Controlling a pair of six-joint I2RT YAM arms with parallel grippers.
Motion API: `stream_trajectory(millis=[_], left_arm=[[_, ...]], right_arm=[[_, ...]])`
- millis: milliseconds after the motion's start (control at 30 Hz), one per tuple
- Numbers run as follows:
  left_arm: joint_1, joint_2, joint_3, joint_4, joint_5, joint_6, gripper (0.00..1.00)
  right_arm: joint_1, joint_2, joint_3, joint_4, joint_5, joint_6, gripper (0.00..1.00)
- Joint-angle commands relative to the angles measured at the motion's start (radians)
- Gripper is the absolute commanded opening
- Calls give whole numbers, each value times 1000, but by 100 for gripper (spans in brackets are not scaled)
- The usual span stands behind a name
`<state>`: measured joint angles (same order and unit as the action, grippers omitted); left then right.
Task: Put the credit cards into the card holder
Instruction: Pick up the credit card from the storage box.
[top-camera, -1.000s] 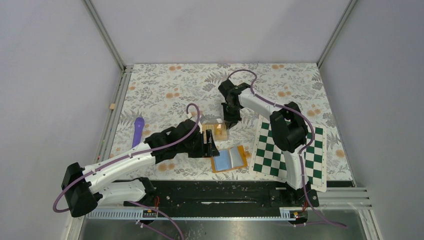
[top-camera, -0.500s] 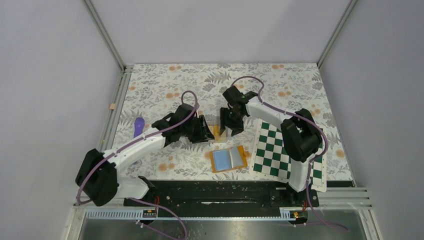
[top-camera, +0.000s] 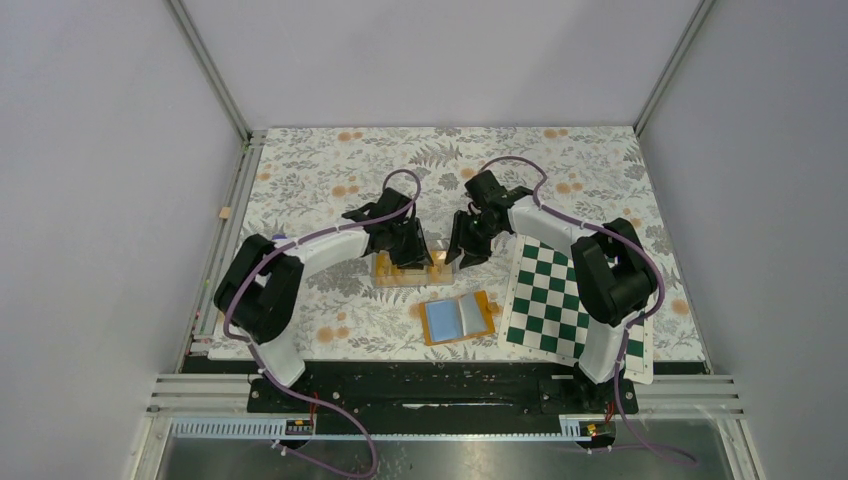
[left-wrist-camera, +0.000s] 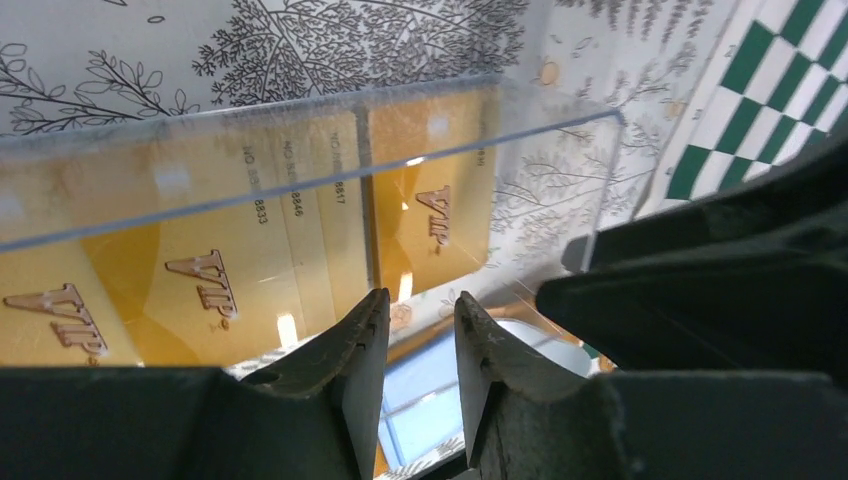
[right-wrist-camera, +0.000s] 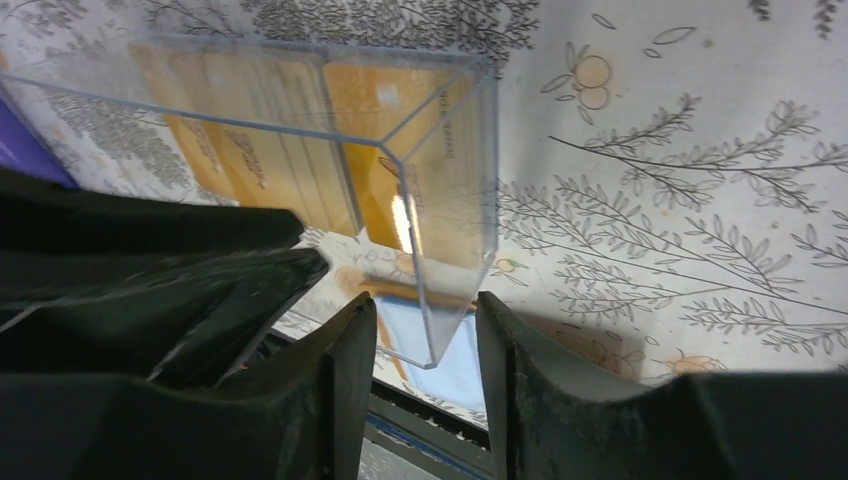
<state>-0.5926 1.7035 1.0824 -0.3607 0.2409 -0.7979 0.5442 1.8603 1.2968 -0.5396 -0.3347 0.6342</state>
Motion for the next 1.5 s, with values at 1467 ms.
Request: stream_trajectory(millis=[1467], left_arm=[[-74,70,99,-18,-120,57,0]], right_arm=[[5,26,-44,85,-141,23,10]])
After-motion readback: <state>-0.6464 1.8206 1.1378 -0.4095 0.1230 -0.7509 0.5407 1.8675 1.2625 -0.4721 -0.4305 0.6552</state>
